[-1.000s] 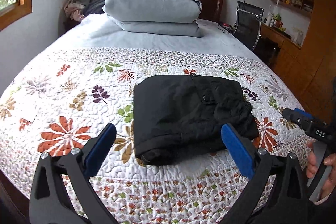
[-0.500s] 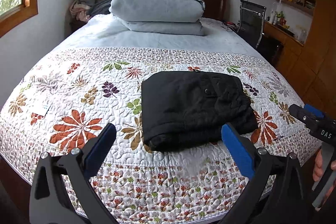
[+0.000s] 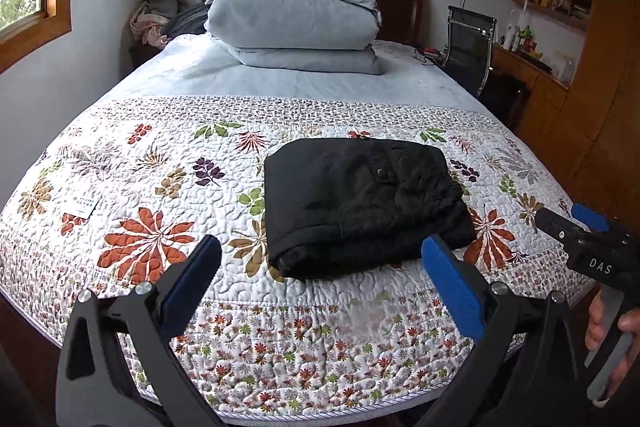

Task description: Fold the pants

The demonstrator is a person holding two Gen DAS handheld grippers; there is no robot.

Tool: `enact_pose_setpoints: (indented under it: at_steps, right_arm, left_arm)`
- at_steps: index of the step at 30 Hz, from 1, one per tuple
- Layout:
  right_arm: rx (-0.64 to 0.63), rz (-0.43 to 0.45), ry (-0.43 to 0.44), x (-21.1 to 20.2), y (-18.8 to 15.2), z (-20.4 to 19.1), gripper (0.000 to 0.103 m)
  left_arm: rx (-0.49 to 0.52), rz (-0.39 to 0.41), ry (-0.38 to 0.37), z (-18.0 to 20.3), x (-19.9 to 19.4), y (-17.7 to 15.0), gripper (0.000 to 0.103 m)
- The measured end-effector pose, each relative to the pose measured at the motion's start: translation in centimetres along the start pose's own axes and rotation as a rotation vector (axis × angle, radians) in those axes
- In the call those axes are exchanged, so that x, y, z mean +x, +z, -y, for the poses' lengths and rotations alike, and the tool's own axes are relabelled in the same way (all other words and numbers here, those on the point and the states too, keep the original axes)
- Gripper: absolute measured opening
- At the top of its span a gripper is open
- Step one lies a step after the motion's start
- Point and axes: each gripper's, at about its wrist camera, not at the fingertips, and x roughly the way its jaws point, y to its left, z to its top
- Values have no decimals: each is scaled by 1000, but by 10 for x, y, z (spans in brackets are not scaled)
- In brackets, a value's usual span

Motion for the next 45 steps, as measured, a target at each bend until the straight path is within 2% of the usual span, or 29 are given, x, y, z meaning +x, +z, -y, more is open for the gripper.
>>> enact_pose_setpoints:
  at_steps: [9, 19, 45]
  right_arm:
    - [-16, 20, -5, -10, 1, 2, 100]
    - [-34, 34, -7, -15, 0, 0, 100]
    - [-31, 23, -15, -10, -1, 6, 100]
  left_arm:
    - [-12, -4, -19, 0, -1, -6, 100]
    - [-14, -13, -6, 1, -2, -9, 100]
    - [17, 0, 1, 8, -3, -9, 100]
